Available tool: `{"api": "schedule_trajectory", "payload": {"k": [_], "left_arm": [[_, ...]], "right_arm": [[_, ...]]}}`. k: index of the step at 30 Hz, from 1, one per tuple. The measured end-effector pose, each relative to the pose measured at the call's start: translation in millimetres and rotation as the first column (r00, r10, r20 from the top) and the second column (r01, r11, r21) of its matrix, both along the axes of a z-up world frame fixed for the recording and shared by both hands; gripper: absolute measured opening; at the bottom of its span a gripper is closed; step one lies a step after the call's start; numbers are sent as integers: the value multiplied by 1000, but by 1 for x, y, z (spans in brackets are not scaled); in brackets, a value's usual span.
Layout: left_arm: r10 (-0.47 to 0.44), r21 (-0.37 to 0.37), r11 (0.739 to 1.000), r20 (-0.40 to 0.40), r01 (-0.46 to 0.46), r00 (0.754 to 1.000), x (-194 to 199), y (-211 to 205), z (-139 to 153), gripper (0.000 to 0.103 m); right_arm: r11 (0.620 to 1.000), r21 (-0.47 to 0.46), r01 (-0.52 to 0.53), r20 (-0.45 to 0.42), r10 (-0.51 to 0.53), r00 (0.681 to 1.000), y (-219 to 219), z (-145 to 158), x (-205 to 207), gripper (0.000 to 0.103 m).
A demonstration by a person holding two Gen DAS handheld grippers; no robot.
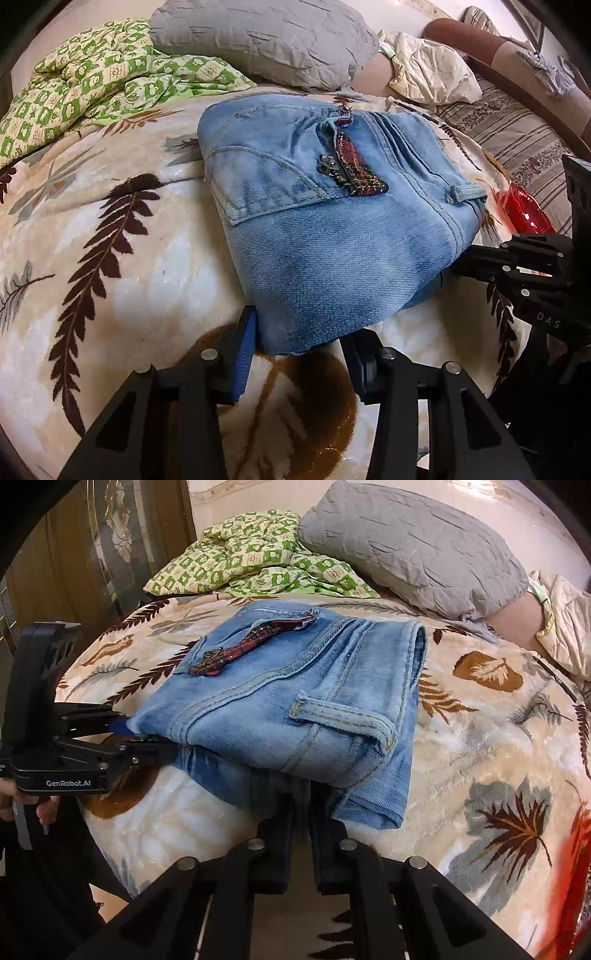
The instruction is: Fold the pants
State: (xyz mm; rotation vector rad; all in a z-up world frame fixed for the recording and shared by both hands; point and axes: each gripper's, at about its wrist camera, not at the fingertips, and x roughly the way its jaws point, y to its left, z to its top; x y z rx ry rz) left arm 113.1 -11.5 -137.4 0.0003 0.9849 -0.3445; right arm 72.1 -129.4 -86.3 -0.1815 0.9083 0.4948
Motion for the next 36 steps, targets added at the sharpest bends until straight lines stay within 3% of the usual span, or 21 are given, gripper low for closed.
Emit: {"api": "schedule_trajectory", "payload": {"k": [5,7,9,10,11,12,13,14,18,22,24,29,33,36], "left_arm": [[0,4,1000,0,0,1000,0,0,1,49],[9,7,1000,13,-9,1000,-3,1,3,57],[45,26,999,12,-45,999,-8,7,7,83],[60,16,998,14,-60,998,-11,11,11,85],[76,5,997,16,-76,997,-13,14,16,85],[104,-4,995,24,-104,994,-16,19,26,88],[125,-1,992,37,-125,991,-18,21,35,92],[146,2,989,61,-147,987,-20,22,45,102],[212,-46,977,250,-208,945,-38,25,113,103],[262,-29,962,378,-272,888,-58,20,160,103],[261,-14,960,412,-280,873,-66,16,175,103],[268,-42,960,420,-276,867,-82,9,186,103],[279,-41,958,368,-284,887,-90,4,176,103],[303,-10,948,333,-318,893,-100,4,156,103]], "right_arm": [[1000,-9,1,5,-1,1000,1,1,-1,9],[1000,-13,-9,7,9,1000,2,2,-3,9],[1000,5,-17,11,17,1000,1,7,-6,16],[1000,19,-10,12,10,1000,-1,12,-9,17],[999,33,-6,12,5,1000,-4,17,-12,30],[999,46,1,13,-2,1000,-6,22,-13,66],[998,62,23,15,-24,1000,-9,29,-16,86],[995,79,54,29,-56,998,-13,37,-19,103],[976,150,160,81,-174,981,-27,87,-26,103],[930,137,340,124,-357,926,-39,139,-36,103],[917,127,378,191,-396,898,-41,165,-51,103],[881,67,469,340,-462,819,-37,201,-88,103],[854,101,510,308,-514,801,-39,193,-107,103],[827,76,557,268,-555,787,-37,163,-117,103]]}}
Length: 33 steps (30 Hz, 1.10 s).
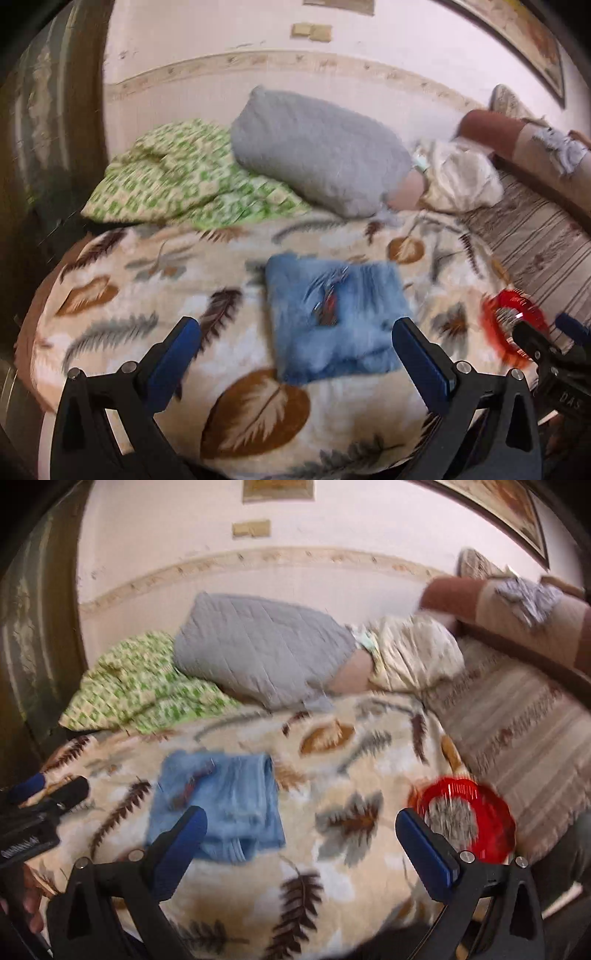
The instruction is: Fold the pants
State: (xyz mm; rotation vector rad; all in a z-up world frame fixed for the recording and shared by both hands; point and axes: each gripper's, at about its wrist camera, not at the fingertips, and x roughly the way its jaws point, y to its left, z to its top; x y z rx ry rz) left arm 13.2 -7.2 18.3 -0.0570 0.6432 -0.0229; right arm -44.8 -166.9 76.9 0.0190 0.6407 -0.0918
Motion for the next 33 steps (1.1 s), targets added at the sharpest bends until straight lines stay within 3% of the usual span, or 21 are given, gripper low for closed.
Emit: {"api": "schedule_trajectory", "payload": {"k": [4,9,21,33], "left_arm": [[-12,45,999,-67,15,998,-9,-4,-29,103],[-34,100,994,-37,37,999,-22,-10,-29,103],[-47,98,994,-54,52,997,-23,-13,-33,103],[-18,26,999,-56,20,998,-22,-1,-34,103]], "right_arm": [[997,69,29,-64,-25,998,-6,-36,-10,103],[999,37,20,-71,-17,997,-4,-44,-18,103],[999,23,-22,-54,24,998,2,-40,-22,103],[1000,13,-21,-58,22,998,5,-44,-22,103]]}}
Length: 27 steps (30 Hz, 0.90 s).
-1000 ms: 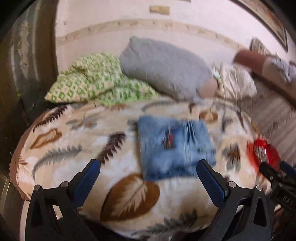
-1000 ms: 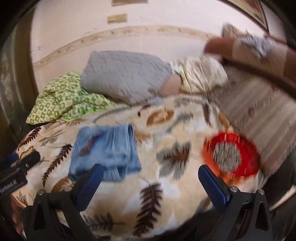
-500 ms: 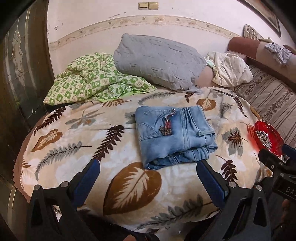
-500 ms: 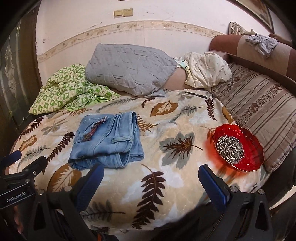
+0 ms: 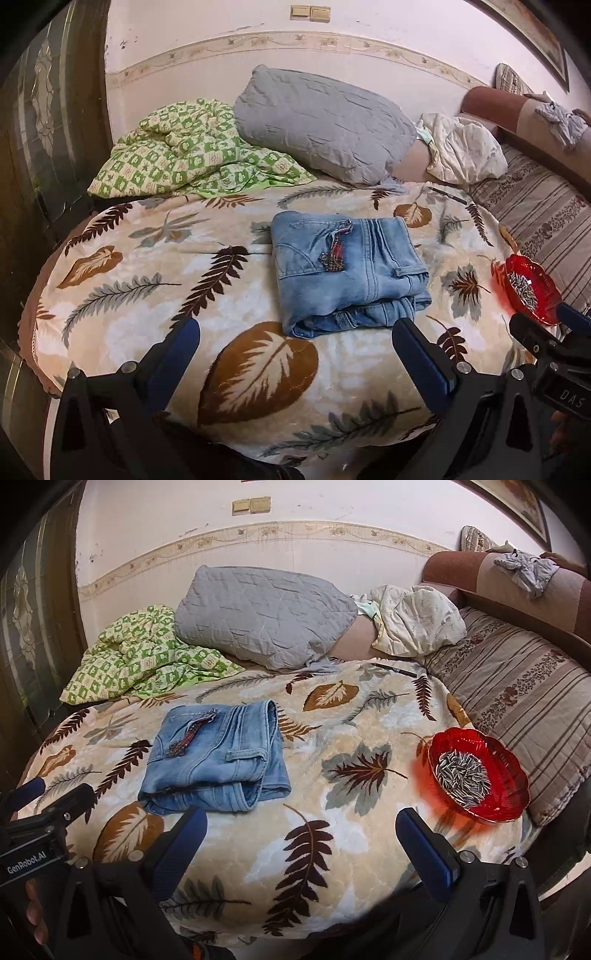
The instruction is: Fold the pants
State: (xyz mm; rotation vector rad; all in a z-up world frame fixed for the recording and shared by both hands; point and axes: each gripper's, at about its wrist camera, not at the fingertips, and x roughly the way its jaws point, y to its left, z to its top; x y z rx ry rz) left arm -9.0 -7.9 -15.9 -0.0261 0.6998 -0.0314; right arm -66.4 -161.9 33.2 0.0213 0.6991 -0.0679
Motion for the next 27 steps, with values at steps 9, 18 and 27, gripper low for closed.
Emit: {"api": "schedule_trajectory", "payload": {"k": [9,18,27], "left_arm": [[-1,-6,1000,-8,1,1000,0,2,-2,103],[-11,-9,1000,-4,11,1000,-1,2,0,103],[-14,-9,1000,-6,14,1000,-2,2,0,103]], "right_arm": [[1000,-7,-10,0,10,1000,5,-1,-1,103],[1000,-2,-11,-2,11,1000,5,-1,-2,103],[1000,-2,-10,-4,10,1000,6,-2,-2,103]]}}
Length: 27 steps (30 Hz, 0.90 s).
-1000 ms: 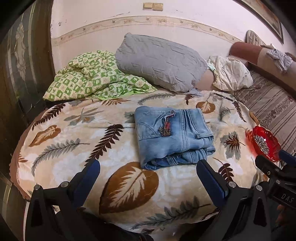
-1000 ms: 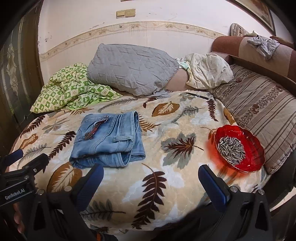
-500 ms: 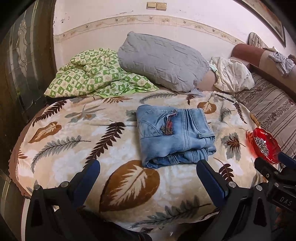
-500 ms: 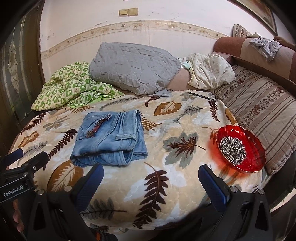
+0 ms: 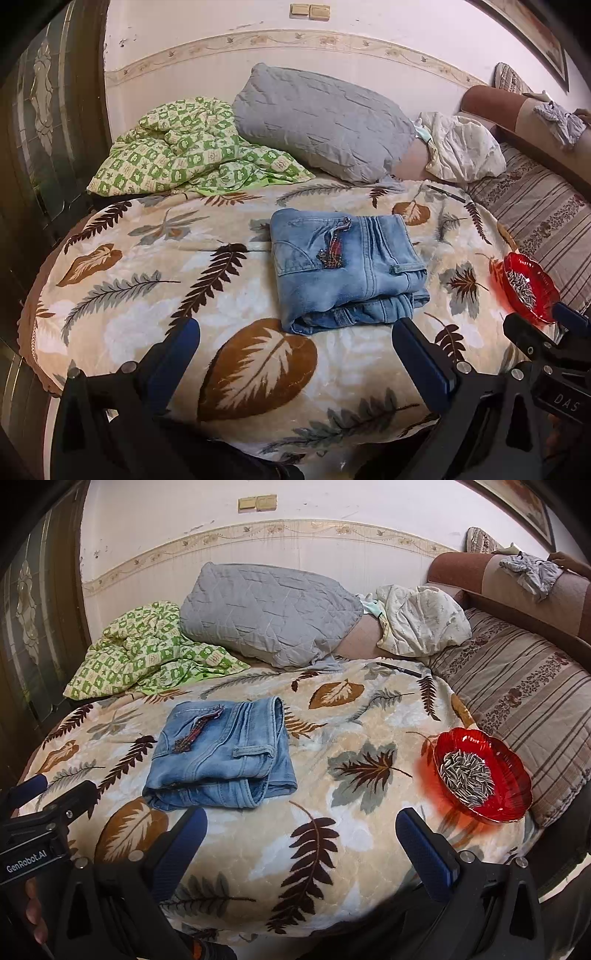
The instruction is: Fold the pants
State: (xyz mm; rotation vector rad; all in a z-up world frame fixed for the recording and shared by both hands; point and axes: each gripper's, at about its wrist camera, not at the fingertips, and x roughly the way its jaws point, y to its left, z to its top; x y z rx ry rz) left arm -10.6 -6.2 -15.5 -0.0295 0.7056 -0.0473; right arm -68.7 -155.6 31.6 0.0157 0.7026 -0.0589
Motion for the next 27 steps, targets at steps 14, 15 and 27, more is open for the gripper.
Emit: {"api": "schedule_trajectory", "payload": {"k": [14,15,27], "left_arm": [[-4,3,1000,0,4,1000,0,0,0,103],[-3,0,1000,-1,3,1000,0,0,1,103],[-14,-2,1000,-1,14,1000,0,0,1,103]], "right_arm": [[1000,0,0,-2,0,1000,0,0,0,103],[1000,0,0,-3,0,1000,0,-1,0,103],[1000,0,-1,-3,1,1000,0,-1,0,103]]}}
